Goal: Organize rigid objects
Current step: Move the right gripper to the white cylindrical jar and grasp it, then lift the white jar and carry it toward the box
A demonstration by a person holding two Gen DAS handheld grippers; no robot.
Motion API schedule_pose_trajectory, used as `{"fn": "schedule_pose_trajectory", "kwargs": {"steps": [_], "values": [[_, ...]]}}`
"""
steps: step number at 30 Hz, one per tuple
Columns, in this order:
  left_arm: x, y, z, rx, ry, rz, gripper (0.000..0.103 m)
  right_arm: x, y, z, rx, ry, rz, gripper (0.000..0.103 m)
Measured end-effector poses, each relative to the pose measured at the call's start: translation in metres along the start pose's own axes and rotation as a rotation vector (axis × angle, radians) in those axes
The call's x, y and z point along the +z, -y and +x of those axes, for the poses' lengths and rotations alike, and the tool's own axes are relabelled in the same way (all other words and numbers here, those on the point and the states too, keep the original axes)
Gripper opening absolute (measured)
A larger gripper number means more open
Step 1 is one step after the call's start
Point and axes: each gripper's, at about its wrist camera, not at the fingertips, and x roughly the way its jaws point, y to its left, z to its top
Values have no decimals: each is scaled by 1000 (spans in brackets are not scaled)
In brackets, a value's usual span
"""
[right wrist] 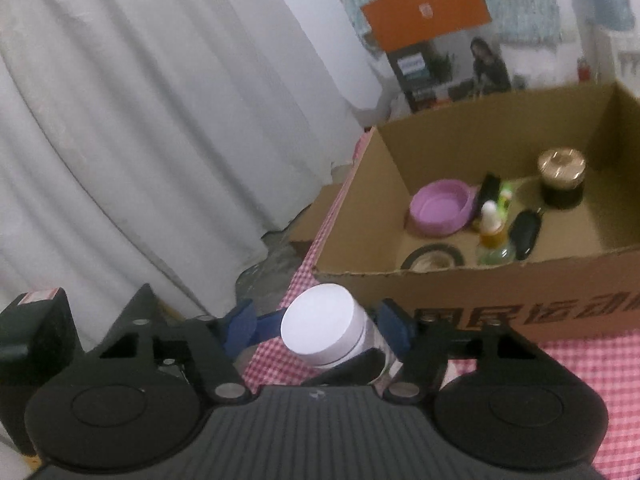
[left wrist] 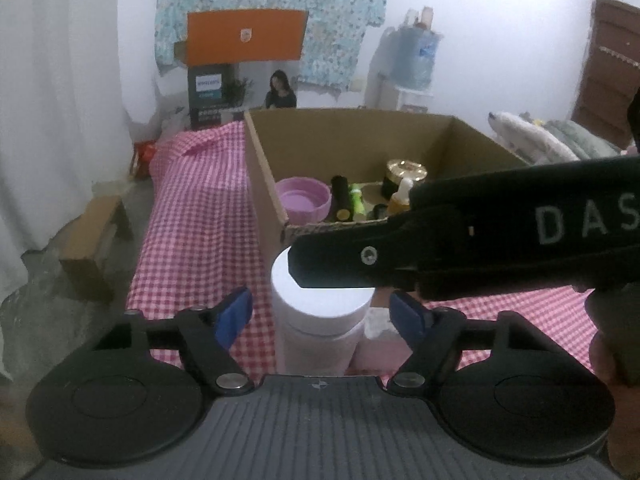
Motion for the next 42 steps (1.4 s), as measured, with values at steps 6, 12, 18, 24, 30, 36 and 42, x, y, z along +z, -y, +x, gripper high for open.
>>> {"fn": "schedule_pose_trajectory", "kwargs": {"steps": [6, 12, 18, 24, 30, 36, 42], "values": [[0, -3, 1, -12, -16, -18, 58, 3, 8, 11, 28, -30, 49, 59], [1, 0, 0, -8, -17, -26, 55, 3, 9, 12, 22, -41, 64, 49], [1, -4, -3, -6, -16, -48, 54, 5, 9, 10, 24, -45, 70, 38], [-6, -6, -14, -5, -27, -60, 53, 0, 4, 9, 37, -64, 66, 37], [-16, 0, -27, -32, -44, -71, 54, -12, -4, -4, 40, -82, 59, 38], [-19, 17, -28, -112, -52, -94, 53, -24, 5, -30, 20, -63, 79, 38], [-16, 42, -17, -200, -45, -73, 53, -27, 26, -58, -22, -21, 115, 38]]}}
